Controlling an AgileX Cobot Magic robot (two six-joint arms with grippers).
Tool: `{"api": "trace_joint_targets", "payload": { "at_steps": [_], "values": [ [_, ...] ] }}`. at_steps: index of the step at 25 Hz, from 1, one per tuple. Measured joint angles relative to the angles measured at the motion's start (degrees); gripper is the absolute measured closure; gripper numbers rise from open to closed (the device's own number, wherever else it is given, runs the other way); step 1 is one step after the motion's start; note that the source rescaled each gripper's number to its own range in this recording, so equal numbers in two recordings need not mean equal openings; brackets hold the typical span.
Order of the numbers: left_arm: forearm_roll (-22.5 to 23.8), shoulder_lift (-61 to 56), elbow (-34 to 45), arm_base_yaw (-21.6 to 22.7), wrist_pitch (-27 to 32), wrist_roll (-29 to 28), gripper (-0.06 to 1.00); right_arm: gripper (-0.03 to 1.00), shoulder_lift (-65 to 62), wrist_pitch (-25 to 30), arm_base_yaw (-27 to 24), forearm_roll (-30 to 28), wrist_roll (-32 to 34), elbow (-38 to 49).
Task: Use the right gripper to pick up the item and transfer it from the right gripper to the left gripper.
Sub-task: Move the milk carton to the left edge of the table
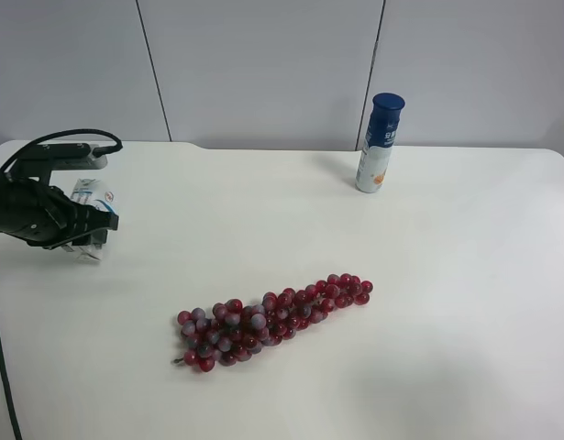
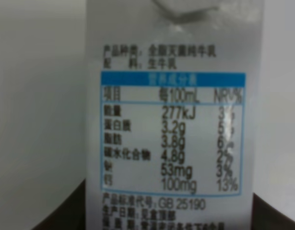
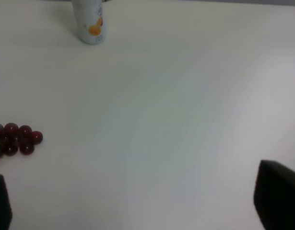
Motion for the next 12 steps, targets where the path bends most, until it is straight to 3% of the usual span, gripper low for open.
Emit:
{"api": "trace_joint_targets", "payload": {
  "at_steps": [4, 12],
  "values": [
    [0.0, 0.1, 0.0, 2.1, -0.4, 0.3, 0.94, -0.03, 0.0, 0.0, 0.0, 0.0, 0.0, 0.0],
    [0.0, 0.1, 0.0, 2.2, 0.6, 2.4, 0.94, -0.03, 0.0, 0.0, 0.0, 0.0, 0.0, 0.0]
  ]
}}
